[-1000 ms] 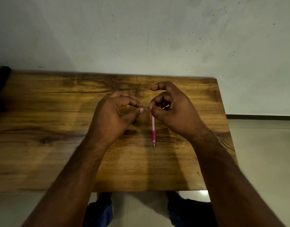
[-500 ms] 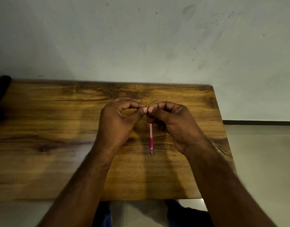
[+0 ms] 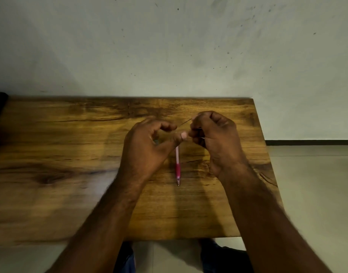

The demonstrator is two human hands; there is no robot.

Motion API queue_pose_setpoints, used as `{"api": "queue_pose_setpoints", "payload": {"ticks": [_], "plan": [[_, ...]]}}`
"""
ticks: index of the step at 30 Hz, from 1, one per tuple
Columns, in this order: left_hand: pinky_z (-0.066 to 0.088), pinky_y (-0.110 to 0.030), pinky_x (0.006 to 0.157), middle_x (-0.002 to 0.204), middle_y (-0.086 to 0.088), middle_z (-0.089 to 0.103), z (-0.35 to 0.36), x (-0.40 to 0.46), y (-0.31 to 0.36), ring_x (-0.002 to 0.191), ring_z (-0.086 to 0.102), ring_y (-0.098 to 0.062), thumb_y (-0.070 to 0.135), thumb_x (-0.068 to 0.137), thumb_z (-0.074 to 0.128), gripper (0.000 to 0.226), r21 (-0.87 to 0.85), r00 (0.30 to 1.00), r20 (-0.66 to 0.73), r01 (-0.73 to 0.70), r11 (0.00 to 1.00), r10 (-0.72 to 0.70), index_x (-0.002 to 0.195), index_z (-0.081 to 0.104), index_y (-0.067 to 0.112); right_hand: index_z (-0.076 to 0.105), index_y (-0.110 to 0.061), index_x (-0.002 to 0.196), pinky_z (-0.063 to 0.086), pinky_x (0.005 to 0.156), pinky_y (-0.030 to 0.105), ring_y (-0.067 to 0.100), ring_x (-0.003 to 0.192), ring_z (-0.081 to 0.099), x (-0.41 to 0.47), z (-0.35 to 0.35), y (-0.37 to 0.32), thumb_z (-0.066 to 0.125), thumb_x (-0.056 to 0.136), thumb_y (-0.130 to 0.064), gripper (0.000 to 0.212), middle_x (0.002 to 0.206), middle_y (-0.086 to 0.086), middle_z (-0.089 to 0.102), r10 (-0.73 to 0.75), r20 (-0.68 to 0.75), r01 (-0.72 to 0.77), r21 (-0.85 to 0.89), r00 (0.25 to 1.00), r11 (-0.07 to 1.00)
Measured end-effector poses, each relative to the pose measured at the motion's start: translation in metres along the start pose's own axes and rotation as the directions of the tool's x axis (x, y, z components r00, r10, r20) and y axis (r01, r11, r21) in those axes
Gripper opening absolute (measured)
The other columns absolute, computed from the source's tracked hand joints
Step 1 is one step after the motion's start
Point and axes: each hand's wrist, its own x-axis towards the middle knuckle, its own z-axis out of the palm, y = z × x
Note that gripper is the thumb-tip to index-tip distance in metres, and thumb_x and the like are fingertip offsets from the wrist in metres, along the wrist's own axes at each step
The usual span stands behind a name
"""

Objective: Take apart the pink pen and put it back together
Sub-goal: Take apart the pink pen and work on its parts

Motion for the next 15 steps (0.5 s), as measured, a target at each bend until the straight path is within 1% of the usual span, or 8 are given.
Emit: {"api": "queue_pose_setpoints", "payload": {"ticks": [1,3,5,6,8,11,13,15], "plan": [[0.048,-0.021,0.068,0.089,0.019,0.068,0.002,-0.002,0.000,0.088,0.062,0.006,0.063,0.079,0.073,0.033,0.057,1.000,0.002,0.007,0.998,-0.007,0.094,0.076,0.034,0.070,-0.014,0.079,0.052,0.057,0.023,0.013,0.066,0.064,0.002,-0.003,-0.002,0.063,0.091,-0.011,0.015,0.070,0.000,0.065,-0.008,-0.043,0.008,0.005,0.999,1.000],[0.040,-0.021,0.059,0.073,0.019,0.062,0.008,-0.006,0.000,0.072,0.057,0.004,0.061,0.080,0.075,0.027,0.195,1.000,0.023,0.011,0.981,-0.016,0.080,0.071,0.034,0.070,-0.015,0.079,0.050,0.055,0.023,0.012,0.064,0.063,0.005,-0.009,-0.004,0.061,0.092,-0.011,0.016,0.069,-0.001,0.064,-0.009,-0.114,0.010,0.015,0.993,1.000],[0.031,-0.019,0.053,0.059,0.019,0.055,0.013,-0.010,0.000,0.058,0.052,0.004,0.061,0.077,0.079,0.035,0.350,0.997,0.063,0.023,0.936,-0.048,0.064,0.062,0.034,0.070,-0.016,0.078,0.049,0.055,0.023,0.011,0.062,0.063,0.008,-0.013,-0.005,0.060,0.093,-0.012,0.018,0.068,-0.002,0.064,0.002,-0.155,0.001,0.019,0.988,1.000],[0.030,-0.020,0.053,0.055,0.017,0.055,0.016,-0.011,-0.001,0.055,0.051,0.003,0.064,0.076,0.080,0.041,0.412,0.994,0.078,0.033,0.911,-0.071,0.060,0.060,0.032,0.069,-0.016,0.078,0.049,0.056,0.023,0.011,0.061,0.063,0.008,-0.014,-0.005,0.060,0.093,-0.013,0.018,0.067,-0.003,0.063,0.008,-0.164,-0.005,0.021,0.986,1.000],[0.035,-0.024,0.056,0.054,0.014,0.058,0.017,-0.012,-0.003,0.054,0.055,-0.004,0.067,0.074,0.078,0.044,0.492,0.991,0.089,0.044,0.870,-0.101,0.059,0.063,0.028,0.069,-0.017,0.078,0.048,0.056,0.024,0.011,0.061,0.063,0.008,-0.013,-0.004,0.061,0.093,-0.014,0.017,0.066,-0.003,0.063,0.016,-0.167,-0.013,0.020,0.986,1.000],[0.044,-0.028,0.064,0.056,0.013,0.061,0.017,-0.012,-0.004,0.057,0.057,-0.003,0.062,0.075,0.080,0.038,0.489,0.986,0.099,0.070,0.869,-0.135,0.064,0.069,0.028,0.069,-0.018,0.076,0.049,0.057,0.024,0.012,0.063,0.064,0.007,-0.010,-0.002,0.061,0.092,-0.015,0.018,0.068,-0.003,0.064,0.011,-0.156,-0.010,0.002,0.988,1.000],[0.048,-0.026,0.063,0.057,0.014,0.063,0.018,-0.012,-0.001,0.057,0.059,0.000,0.054,0.075,0.083,0.030,0.445,0.978,0.110,0.108,0.889,-0.174,0.066,0.071,0.028,0.069,-0.017,0.077,0.050,0.057,0.024,0.011,0.064,0.065,0.007,-0.009,-0.002,0.061,0.092,-0.016,0.017,0.069,-0.003,0.065,0.014,-0.149,-0.014,0.002,0.989,1.000],[0.046,-0.022,0.058,0.054,0.013,0.063,0.016,-0.012,0.001,0.053,0.060,-0.001,0.047,0.075,0.083,0.026,0.363,0.975,0.115,0.137,0.922,-0.191,0.063,0.069,0.029,0.068,-0.015,0.079,0.051,0.056,0.024,0.013,0.064,0.067,0.007,-0.008,-0.003,0.060,0.094,-0.015,0.017,0.070,-0.002,0.066,0.026,-0.132,-0.022,0.033,0.991,0.999]]}}
